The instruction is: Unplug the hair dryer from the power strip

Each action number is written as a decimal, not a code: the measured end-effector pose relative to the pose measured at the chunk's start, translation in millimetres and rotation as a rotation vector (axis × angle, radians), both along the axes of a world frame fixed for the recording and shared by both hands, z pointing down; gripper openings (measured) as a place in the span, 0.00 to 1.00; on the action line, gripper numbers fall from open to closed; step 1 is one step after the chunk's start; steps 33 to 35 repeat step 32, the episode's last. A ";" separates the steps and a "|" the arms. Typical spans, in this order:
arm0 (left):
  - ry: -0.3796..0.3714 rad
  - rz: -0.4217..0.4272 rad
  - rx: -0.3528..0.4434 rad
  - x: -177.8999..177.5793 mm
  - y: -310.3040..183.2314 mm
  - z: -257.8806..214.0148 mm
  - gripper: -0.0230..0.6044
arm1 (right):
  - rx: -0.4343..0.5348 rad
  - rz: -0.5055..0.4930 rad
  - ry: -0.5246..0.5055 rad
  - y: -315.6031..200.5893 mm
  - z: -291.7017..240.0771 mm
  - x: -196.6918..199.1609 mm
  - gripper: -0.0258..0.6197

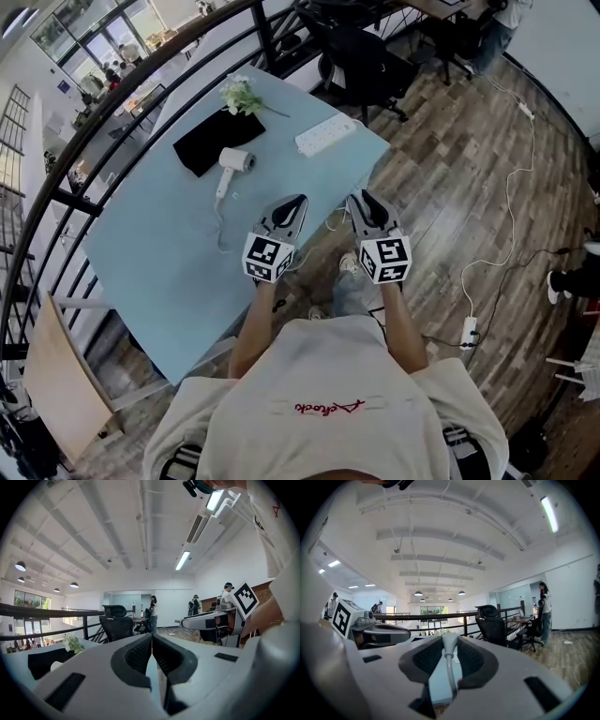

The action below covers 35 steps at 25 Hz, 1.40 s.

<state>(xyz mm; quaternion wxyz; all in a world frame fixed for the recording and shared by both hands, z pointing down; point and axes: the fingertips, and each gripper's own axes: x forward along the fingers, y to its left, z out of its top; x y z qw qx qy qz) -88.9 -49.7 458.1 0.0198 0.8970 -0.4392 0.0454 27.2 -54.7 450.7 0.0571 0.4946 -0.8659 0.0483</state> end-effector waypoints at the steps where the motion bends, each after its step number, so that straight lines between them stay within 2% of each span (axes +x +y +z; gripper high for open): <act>1: 0.001 0.000 0.001 0.8 6.2 -0.4 0.06 | 0.003 -0.002 0.001 6.9 -0.9 -0.8 0.21; 12: 0.002 0.011 0.017 8.7 57.0 -6.0 0.06 | 0.021 0.010 0.004 59.4 -6.9 3.1 0.21; 35: 0.030 0.024 0.022 8.0 82.3 -4.4 0.06 | 0.015 0.030 0.019 88.1 -4.4 3.2 0.21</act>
